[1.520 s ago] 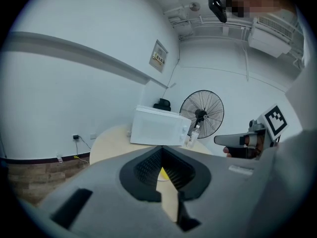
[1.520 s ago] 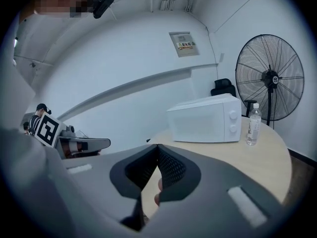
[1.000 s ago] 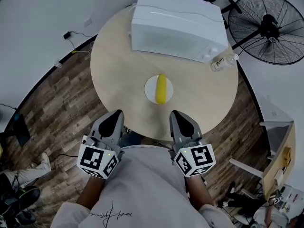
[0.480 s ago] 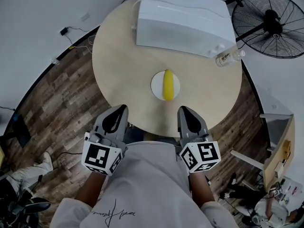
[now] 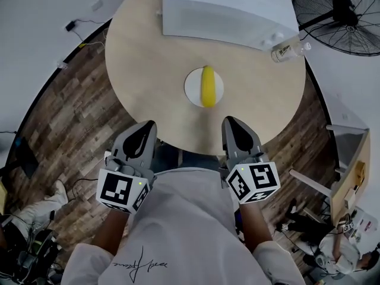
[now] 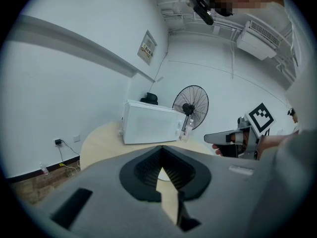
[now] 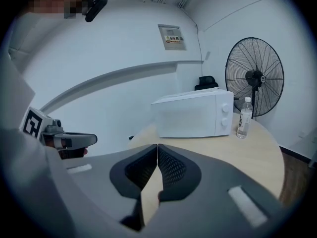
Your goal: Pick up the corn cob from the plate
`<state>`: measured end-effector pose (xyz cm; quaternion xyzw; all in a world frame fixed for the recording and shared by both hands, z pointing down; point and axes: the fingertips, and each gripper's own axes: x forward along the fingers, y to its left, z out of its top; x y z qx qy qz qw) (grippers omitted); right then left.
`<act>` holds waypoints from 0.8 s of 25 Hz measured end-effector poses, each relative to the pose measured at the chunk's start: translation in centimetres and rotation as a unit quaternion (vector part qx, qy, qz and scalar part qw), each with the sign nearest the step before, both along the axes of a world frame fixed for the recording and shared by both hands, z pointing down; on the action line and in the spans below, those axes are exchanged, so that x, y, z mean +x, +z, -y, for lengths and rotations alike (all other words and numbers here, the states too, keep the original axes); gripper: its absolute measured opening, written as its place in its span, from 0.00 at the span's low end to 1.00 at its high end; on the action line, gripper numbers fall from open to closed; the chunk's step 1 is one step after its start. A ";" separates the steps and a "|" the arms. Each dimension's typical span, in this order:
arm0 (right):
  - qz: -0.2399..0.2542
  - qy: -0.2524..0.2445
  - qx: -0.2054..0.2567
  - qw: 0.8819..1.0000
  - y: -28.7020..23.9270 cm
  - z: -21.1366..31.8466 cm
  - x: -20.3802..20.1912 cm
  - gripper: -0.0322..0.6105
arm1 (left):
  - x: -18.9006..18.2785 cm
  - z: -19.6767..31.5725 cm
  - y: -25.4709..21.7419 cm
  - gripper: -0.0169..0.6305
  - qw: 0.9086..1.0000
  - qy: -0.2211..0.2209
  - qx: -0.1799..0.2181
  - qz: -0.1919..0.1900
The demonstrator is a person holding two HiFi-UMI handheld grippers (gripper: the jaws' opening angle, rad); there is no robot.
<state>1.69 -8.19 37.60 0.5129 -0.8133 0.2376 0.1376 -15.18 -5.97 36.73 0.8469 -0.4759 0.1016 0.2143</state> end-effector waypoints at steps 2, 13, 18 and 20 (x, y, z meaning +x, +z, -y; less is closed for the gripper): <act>0.003 0.002 -0.003 1.000 0.5 0.2 0.4 0.08 | 0.7 0.1 0.0 0.01 1.000 0.004 0.001 0.004; 0.053 0.010 -0.034 0.998 2.9 2.1 0.9 0.08 | 3.0 1.6 0.5 0.01 1.000 0.002 -0.016 -0.014; 0.063 0.006 -0.058 0.996 4.4 2.6 0.6 0.09 | 3.7 1.6 1.1 0.01 1.000 0.014 -0.017 0.005; 0.058 0.004 -0.064 0.996 5.1 2.8 0.4 0.09 | 4.0 1.6 1.2 0.01 1.000 0.019 -0.018 0.011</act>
